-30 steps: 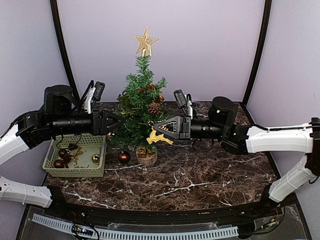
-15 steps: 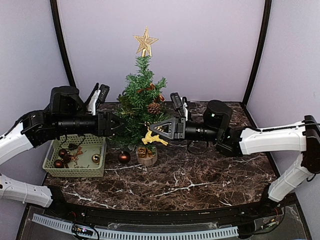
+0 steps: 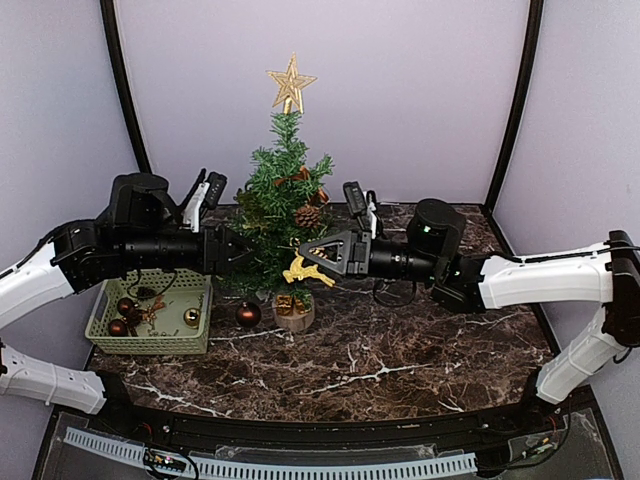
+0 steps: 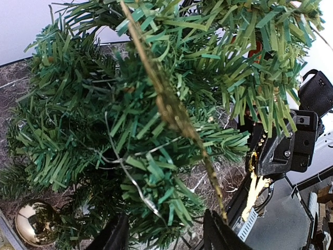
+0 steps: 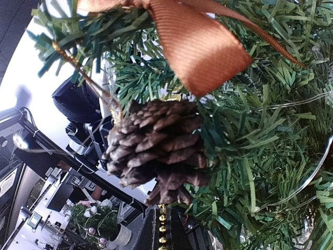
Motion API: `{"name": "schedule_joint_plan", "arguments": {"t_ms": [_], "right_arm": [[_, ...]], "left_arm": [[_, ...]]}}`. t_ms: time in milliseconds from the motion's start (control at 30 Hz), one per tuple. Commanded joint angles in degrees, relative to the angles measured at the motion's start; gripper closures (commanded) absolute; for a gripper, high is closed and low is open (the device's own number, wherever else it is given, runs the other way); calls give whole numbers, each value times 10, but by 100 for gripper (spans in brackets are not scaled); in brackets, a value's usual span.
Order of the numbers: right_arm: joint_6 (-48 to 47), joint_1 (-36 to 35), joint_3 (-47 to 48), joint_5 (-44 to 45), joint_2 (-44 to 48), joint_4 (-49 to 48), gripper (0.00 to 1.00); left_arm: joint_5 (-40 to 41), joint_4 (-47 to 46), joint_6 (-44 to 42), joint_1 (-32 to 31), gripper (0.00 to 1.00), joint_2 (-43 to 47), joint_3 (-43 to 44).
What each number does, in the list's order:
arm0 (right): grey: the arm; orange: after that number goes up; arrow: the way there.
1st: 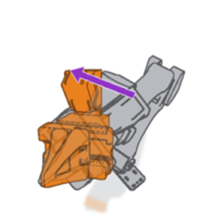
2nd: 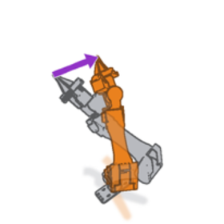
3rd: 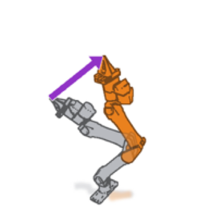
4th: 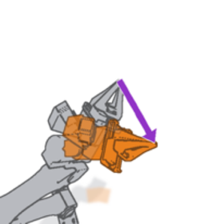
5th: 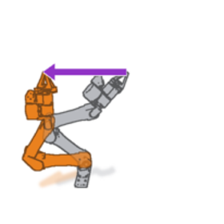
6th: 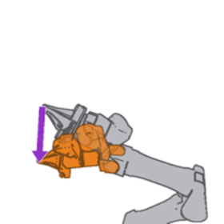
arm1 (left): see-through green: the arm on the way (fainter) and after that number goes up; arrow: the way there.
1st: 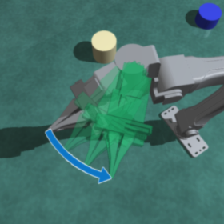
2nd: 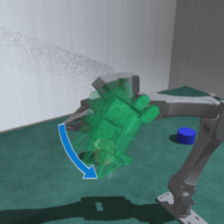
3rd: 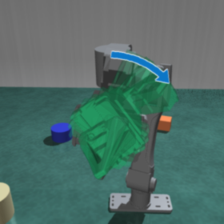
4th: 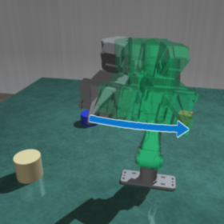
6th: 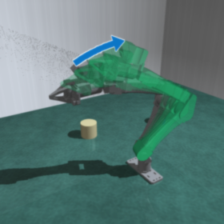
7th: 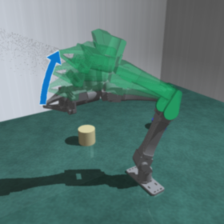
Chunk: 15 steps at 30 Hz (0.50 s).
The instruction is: Decorate the small christmas tree
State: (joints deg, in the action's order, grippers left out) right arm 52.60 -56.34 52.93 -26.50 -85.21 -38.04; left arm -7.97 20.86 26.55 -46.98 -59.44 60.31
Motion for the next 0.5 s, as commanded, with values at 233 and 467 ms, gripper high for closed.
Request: {"name": "schedule_joint_plan", "arguments": {"t_ms": [233,467], "right_arm": [[-4,-5,12,34,7,-14,100],[2,-4,11,49,6,-9,100]], "left_arm": [[-4,-25,-5,3,61,4,-7],[-6,-27,-3,3,67,6,-9]]}}
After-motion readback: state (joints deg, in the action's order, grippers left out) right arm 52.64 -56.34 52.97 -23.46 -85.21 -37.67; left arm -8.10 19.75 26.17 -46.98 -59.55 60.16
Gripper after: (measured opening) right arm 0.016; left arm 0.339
